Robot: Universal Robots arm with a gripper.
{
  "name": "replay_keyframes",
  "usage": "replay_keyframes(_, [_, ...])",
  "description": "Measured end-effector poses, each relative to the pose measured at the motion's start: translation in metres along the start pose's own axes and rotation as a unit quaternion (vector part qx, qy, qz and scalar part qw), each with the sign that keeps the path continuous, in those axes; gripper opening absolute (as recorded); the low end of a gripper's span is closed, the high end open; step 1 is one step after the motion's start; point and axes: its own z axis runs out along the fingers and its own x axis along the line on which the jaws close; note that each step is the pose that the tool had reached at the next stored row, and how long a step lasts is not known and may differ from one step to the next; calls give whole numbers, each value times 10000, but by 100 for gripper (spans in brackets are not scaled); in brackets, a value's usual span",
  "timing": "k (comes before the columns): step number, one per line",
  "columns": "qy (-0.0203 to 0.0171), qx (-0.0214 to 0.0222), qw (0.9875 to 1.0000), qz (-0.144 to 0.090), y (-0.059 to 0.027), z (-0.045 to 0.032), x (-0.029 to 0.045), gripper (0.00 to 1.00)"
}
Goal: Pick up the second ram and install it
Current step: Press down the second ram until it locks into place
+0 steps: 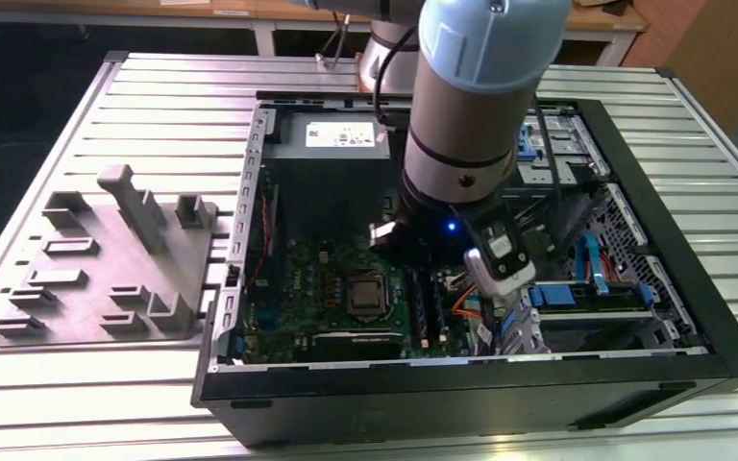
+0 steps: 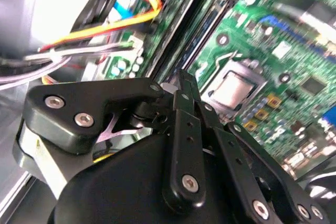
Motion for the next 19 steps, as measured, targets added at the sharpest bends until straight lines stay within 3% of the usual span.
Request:
replay_keyframes(9, [0, 0, 10000, 1, -300, -1, -9, 7])
replay_keyframes(19, [-1, -1, 10000, 1, -325, 71, -7, 7])
